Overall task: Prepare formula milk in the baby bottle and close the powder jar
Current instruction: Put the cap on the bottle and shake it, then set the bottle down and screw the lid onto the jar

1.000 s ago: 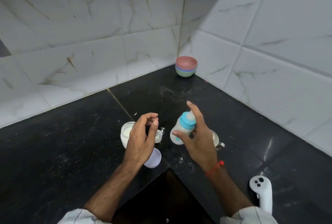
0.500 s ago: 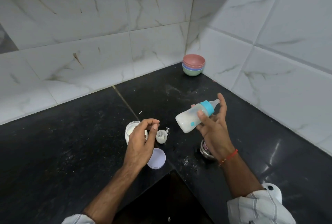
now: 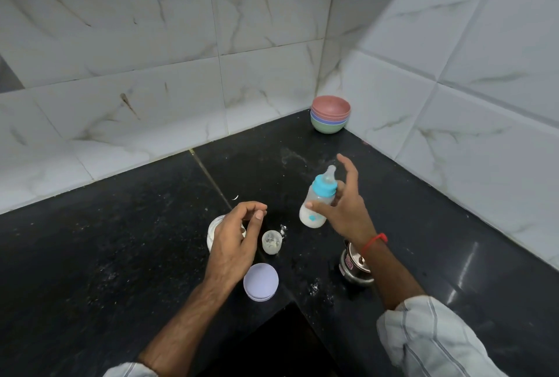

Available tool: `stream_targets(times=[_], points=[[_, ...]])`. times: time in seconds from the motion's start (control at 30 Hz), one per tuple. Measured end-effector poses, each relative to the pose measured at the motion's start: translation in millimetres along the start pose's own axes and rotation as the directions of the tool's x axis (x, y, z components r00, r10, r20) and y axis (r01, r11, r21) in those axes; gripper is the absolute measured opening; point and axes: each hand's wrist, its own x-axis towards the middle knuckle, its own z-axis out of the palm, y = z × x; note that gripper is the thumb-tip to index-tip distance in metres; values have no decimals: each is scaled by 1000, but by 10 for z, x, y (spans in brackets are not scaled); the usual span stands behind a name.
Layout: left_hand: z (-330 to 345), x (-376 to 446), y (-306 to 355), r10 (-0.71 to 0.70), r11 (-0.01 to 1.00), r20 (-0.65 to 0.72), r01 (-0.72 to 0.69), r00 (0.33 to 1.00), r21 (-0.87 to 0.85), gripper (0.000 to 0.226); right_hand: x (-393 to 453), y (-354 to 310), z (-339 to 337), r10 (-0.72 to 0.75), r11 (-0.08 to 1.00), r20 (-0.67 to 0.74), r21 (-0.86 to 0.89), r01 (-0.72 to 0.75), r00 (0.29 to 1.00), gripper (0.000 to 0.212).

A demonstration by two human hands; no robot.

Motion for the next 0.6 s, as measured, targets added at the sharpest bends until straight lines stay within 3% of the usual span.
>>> stream_targets(times=[0.13, 0.3, 0.6], points=[[5, 39, -14, -14, 1000, -3, 14, 1000, 9, 14, 282, 217, 50, 49, 967, 52, -251, -34, 997, 96], [2, 9, -57, -9, 999, 0, 9, 1000, 36, 15, 527, 495, 152, 103, 918, 46, -388, -78, 994, 65], [-108, -48, -146, -40, 997, -23, 41, 999, 62, 15, 693, 766, 271, 203, 870, 30, -464, -167, 979, 69]])
